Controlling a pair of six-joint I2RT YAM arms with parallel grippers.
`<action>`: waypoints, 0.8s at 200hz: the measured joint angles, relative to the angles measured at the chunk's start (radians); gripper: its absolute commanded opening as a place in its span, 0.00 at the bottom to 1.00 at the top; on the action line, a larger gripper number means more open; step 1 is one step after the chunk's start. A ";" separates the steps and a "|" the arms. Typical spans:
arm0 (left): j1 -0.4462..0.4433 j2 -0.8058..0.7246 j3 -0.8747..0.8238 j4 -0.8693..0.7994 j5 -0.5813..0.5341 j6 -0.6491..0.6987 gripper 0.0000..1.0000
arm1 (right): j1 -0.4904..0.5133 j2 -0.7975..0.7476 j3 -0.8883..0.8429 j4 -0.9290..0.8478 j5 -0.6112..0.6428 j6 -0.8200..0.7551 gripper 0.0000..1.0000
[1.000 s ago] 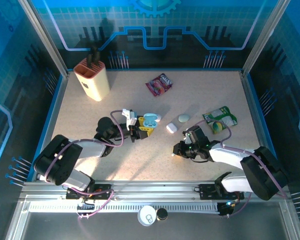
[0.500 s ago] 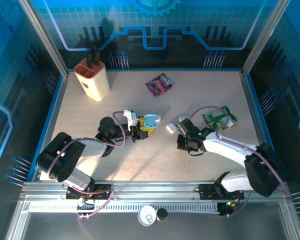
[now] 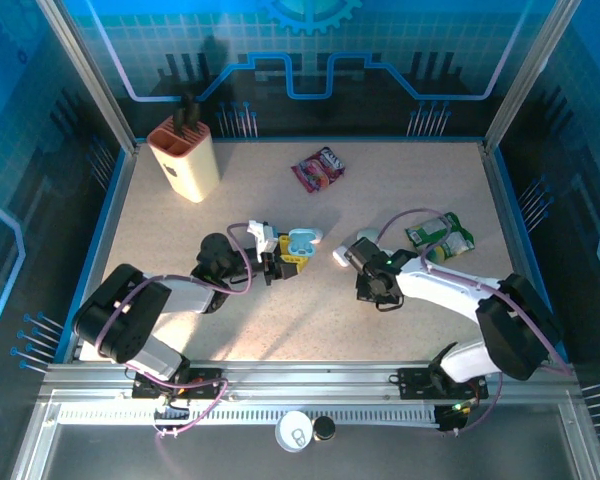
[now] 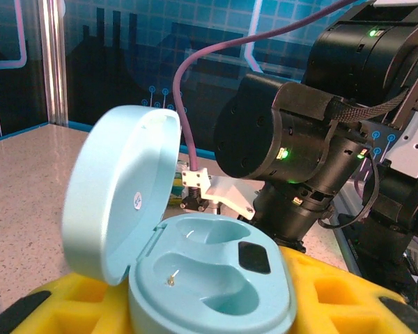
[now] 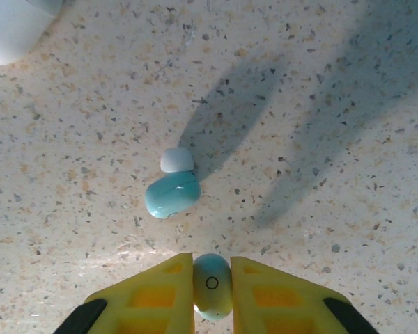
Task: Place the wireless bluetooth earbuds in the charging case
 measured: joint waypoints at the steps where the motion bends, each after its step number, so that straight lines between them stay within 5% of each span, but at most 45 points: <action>1: 0.000 0.002 0.000 0.000 -0.001 0.001 0.30 | 0.000 -0.001 0.000 0.000 0.000 0.000 0.16; 91: -0.027 0.092 0.002 0.015 -0.089 0.029 0.30 | 0.000 -0.181 0.021 0.014 0.032 -0.027 0.18; 160: -0.106 0.214 0.017 0.038 -0.224 0.130 0.30 | 0.000 -0.351 -0.027 0.309 -0.141 -0.168 0.18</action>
